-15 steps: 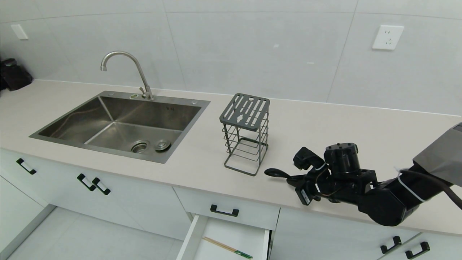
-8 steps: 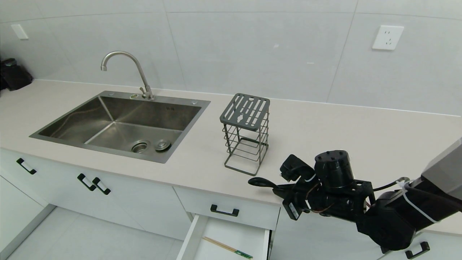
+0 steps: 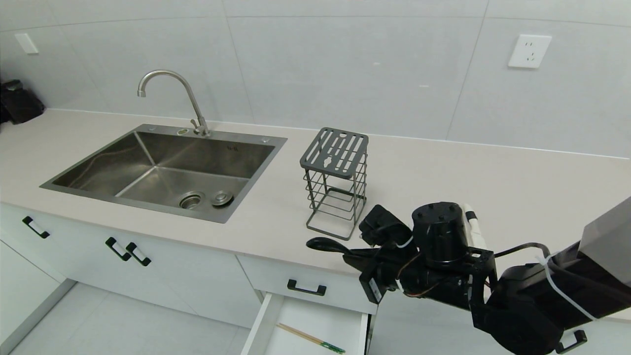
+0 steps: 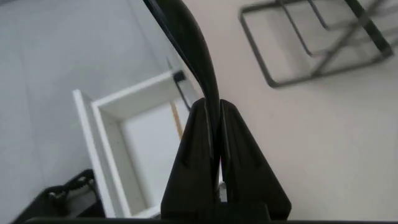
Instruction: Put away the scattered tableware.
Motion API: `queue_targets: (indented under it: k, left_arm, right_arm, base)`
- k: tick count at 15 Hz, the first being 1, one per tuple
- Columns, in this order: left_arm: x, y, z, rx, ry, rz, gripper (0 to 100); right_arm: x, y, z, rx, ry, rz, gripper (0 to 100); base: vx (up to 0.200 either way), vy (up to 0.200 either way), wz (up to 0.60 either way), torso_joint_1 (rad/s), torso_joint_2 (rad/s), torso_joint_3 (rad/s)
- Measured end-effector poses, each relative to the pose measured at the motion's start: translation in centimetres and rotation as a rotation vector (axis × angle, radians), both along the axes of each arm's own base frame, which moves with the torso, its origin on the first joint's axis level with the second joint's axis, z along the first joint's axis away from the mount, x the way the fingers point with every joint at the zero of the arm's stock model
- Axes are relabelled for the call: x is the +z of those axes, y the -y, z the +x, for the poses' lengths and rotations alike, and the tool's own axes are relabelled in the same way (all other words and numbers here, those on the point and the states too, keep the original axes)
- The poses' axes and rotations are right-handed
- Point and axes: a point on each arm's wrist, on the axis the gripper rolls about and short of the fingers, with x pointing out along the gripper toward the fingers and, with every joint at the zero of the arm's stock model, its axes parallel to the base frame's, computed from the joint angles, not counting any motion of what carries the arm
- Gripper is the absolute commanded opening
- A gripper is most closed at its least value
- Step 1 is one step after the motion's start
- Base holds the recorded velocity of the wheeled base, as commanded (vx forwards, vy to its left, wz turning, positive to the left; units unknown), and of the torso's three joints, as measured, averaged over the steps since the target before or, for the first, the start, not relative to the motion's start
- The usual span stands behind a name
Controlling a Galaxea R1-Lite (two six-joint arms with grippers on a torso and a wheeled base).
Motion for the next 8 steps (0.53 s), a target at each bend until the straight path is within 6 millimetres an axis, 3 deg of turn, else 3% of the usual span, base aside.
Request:
queue_targets:
  k: [3,8]
  left_arm:
    - [0.0,0.0,0.0,0.0,0.0,0.0,100]
    - [0.0,0.0,0.0,0.0,0.0,0.0,100]
  right_arm:
    - [0.9,-1.9,-2.2,0.099,-0.021,0.075,0]
    - [2.1,-0.9,-4.8,0.236,-0.096,0.134,0]
  base:
    - [0.0,0.0,0.0,0.0,0.0,0.0]
    - [0.0,0.0,0.0,0.0,0.0,0.0]
